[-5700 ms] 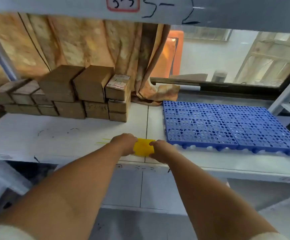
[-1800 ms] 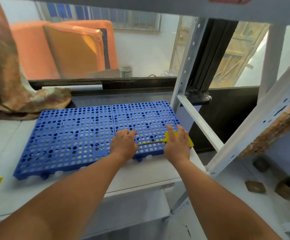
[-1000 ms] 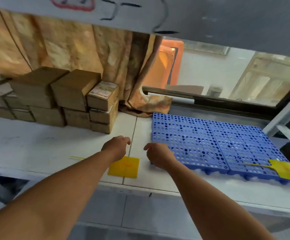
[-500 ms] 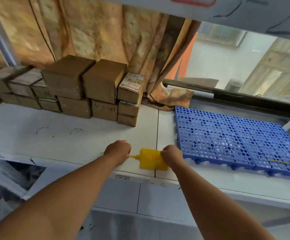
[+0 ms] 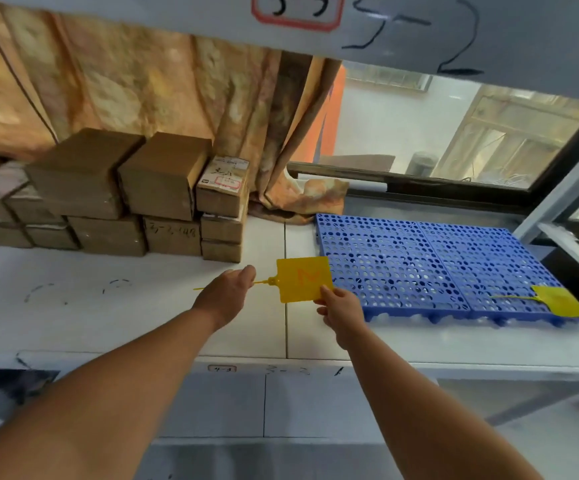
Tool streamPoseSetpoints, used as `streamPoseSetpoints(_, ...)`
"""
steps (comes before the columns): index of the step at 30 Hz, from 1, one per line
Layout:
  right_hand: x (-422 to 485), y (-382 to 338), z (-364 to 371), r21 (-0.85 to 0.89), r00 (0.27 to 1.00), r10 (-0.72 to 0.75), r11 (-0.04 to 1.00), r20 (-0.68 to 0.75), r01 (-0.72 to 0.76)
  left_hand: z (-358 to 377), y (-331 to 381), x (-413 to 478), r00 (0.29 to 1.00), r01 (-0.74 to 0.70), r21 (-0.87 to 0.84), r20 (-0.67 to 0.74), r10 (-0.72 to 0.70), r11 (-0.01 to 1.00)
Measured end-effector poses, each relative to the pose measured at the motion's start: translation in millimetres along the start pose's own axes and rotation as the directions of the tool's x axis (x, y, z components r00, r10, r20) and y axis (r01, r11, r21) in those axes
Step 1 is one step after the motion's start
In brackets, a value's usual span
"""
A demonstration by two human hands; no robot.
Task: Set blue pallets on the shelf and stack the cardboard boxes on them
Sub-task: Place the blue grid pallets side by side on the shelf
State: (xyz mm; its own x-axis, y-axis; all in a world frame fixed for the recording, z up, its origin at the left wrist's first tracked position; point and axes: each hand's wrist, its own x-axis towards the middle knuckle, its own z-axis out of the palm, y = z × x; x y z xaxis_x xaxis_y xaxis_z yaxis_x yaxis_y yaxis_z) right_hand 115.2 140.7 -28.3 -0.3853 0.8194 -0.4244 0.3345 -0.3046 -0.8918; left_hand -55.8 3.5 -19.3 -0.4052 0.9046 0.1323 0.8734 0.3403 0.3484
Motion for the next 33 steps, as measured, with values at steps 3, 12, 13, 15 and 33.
streamPoseSetpoints(3, 7, -4, -21, 0.055, 0.985, -0.083, 0.994, -0.154, 0.093, 3, 21, 20, 0.998, -0.070, -0.018, 0.004, 0.070, 0.997)
streamPoseSetpoints(12, 45, -2, -143, -0.117, 0.900, -0.149, 0.987, -0.410, 0.110, 40, 111, 75, 0.999, -0.025, 0.174, 0.030, 0.020, 0.984)
streamPoseSetpoints(13, 48, -2, -159, -0.172, 0.895, -0.165, 0.980, -0.414, 0.101, 45, 124, 81, 1.000, -0.014, 0.203, 0.023, 0.009, 0.979)
streamPoseSetpoints(15, 56, -2, -188, -0.298, 0.883, -0.212, 0.951, -0.420, 0.087, 54, 147, 93, 1.000, 0.016, 0.244, 0.019, -0.021, 0.970)
streamPoseSetpoints(33, 120, -1, -305, -0.805, 0.988, -0.153, 0.586, -0.003, 0.089, 117, 239, 117, 0.969, 0.193, 0.417, 0.064, -0.240, 0.888)
